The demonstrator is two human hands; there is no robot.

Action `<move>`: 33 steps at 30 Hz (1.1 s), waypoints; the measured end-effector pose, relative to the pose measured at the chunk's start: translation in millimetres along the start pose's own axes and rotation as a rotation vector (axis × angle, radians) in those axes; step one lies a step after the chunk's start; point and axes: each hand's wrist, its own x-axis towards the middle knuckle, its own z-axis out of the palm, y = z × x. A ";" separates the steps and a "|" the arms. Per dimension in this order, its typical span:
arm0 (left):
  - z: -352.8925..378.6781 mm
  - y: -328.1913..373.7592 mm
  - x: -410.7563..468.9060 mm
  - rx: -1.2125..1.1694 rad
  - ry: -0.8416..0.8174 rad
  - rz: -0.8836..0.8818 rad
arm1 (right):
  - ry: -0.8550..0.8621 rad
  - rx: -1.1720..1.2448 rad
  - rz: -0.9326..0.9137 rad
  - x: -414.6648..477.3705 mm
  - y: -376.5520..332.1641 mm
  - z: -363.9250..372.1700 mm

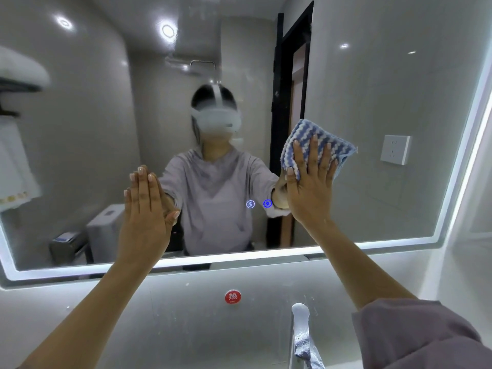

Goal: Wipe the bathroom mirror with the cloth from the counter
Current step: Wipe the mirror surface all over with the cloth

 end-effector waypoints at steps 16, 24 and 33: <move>-3.9 0.9 0.8 -0.029 0.011 -0.041 | -0.008 0.017 -0.426 16.0 -114.0 15.8; -10.1 4.2 0.5 -0.042 0.010 -0.041 | 0.006 -0.130 -0.519 36.6 -65.8 10.7; -11.4 6.9 0.2 -0.044 0.008 -0.056 | 0.049 -0.070 -0.079 46.8 35.7 -13.7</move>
